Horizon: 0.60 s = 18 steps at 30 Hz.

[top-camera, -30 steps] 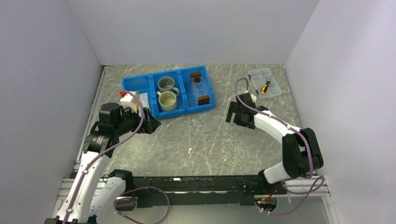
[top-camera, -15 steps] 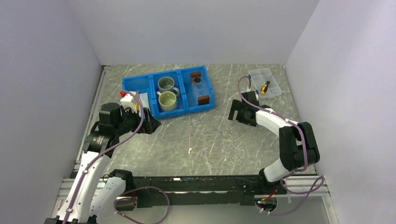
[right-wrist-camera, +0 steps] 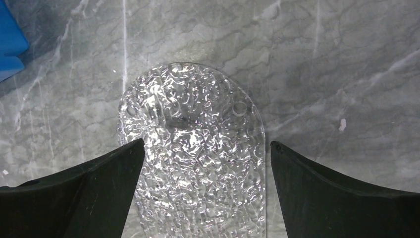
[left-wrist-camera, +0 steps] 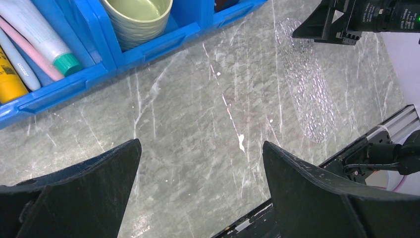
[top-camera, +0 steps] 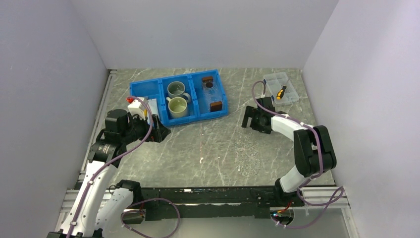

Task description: Prepare toiletry sets of a toothbrush and toothpaste on the tray

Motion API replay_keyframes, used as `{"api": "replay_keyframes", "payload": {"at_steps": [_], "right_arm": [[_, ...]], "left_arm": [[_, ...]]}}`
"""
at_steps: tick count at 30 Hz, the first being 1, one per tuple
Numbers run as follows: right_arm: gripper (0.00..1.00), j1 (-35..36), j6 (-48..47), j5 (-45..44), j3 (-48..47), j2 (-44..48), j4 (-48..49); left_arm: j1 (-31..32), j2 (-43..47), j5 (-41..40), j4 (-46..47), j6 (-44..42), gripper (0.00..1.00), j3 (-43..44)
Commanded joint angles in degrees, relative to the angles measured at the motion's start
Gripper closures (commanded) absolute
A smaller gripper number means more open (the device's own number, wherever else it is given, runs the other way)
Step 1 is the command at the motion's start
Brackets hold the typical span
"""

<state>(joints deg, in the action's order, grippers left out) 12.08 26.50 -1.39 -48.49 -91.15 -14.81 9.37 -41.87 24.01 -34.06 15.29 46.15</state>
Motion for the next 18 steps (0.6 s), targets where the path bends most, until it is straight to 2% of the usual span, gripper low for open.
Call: {"api": "replay_keyframes", "payload": {"at_steps": [1,9,18], "right_arm": [[0.0,-0.2,-0.81,3.56,-1.09,-1.18,2.69],[0.0,1.49,-2.14,7.82,-1.57,-2.77,3.82],[0.0,9.12,-3.59,7.19,-4.53,-5.1,3.59]], "left_arm": [[0.19,0.21,0.51,1.96,-0.42,0.01,0.0],[0.13,0.25,0.41,1.9,-0.44,0.01,0.07],[0.13,0.27,0.08,1.72,-0.52,0.01,0.17]]}}
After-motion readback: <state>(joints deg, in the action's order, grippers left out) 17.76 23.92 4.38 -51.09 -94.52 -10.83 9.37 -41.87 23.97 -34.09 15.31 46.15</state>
